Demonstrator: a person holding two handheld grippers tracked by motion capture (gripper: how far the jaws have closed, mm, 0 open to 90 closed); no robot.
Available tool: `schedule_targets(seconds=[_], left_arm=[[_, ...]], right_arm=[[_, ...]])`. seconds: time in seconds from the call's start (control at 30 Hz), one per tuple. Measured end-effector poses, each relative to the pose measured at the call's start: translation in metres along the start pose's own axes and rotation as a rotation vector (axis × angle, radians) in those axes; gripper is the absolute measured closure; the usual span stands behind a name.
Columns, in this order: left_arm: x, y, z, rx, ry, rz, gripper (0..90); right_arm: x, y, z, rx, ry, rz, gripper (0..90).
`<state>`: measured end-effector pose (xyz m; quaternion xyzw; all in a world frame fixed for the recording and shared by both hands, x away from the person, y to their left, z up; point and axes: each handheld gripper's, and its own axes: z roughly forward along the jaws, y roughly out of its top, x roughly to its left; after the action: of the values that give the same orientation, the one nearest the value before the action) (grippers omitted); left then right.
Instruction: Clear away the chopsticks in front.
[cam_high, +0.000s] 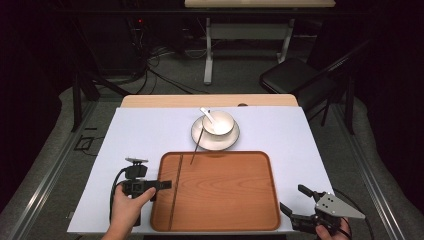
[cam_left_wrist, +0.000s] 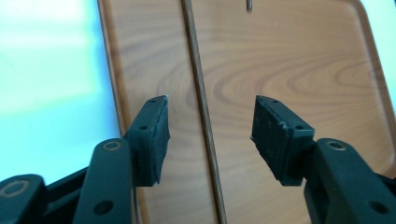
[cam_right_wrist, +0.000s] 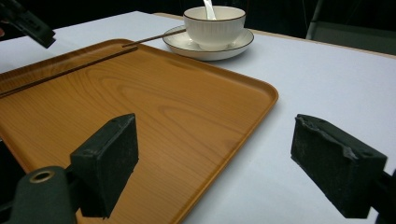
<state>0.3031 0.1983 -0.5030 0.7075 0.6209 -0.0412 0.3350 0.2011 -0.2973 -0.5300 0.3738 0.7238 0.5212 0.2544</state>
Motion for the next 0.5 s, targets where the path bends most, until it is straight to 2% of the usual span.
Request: schedule_targets(seconds=[0.2, 0.37, 0.5], left_arm=[[0.007, 0.021, -0.001, -0.056, 0.014, 0.027, 44.9], [0.011, 0.033, 0.001, -0.089, 0.044, 0.067, 44.7], [0.011, 0.041, 0.002, -0.109, 0.060, 0.082, 42.6]], right_arm=[[0.000, 0.000, 0.000, 0.001, 0.002, 0.001, 14.7], [0.000, 0.000, 0.000, 0.002, 0.002, 0.003, 14.7], [0.000, 0.000, 0.000, 0.003, 0.001, 0.003, 14.7]])
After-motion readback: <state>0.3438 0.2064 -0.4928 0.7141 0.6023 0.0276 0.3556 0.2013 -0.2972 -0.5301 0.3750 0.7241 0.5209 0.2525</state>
